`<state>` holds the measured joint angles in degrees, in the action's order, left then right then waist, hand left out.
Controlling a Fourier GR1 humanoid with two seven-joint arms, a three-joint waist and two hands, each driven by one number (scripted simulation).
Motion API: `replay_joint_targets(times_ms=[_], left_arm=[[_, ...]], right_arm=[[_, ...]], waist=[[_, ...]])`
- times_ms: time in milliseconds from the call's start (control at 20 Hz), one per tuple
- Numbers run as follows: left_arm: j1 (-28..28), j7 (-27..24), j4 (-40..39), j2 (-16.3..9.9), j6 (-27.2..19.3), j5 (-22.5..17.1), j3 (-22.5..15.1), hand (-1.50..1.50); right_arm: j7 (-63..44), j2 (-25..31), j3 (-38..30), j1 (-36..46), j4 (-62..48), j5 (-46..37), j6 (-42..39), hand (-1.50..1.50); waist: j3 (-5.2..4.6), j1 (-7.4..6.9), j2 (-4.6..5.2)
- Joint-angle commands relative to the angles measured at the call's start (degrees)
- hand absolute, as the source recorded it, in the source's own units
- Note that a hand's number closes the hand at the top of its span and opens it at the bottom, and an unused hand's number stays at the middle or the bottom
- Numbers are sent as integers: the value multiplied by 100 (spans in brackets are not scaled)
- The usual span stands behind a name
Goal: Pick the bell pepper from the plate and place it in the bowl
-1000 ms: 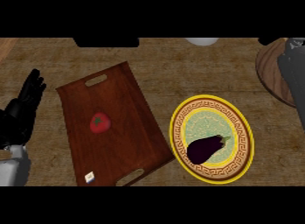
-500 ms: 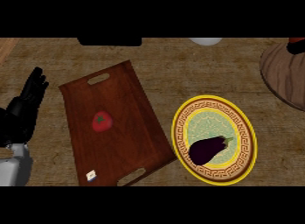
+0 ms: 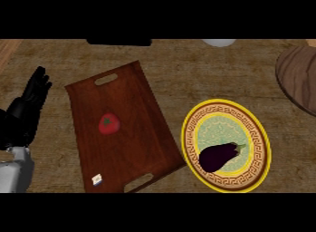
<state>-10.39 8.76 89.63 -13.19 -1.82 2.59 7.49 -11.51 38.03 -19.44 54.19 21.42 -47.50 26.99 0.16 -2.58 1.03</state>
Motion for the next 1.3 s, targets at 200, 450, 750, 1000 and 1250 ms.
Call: replay_joint_targets(times_ms=[200, 450, 750, 1000, 1250], left_arm=[[-22, -122, -12, 4, 9, 30, -2, 0], [-129, -63, -137, -18, 77, -57, 56, 0], [42, -136, -66, -39, 60, -49, 111, 0], [220, -216, -77, 48, -6, -31, 119, 0], [-42, -309, -382, 81, -58, 62, 100, 0]], right_arm=[[-253, 444, -323, -265, -1157, 200, -930, -150], [832, 507, -589, -420, -1145, 538, -1330, -150], [1773, 414, -1933, -456, -727, 1908, -783, -150], [2615, 487, -2986, -642, -480, 2998, -882, -150], [2816, 1134, -3300, -1383, -717, 3425, -1985, -150]], waist=[[12, -33, 45], [13, 18, 23], [30, 123, -13], [25, 165, -32], [2, 223, -44]])
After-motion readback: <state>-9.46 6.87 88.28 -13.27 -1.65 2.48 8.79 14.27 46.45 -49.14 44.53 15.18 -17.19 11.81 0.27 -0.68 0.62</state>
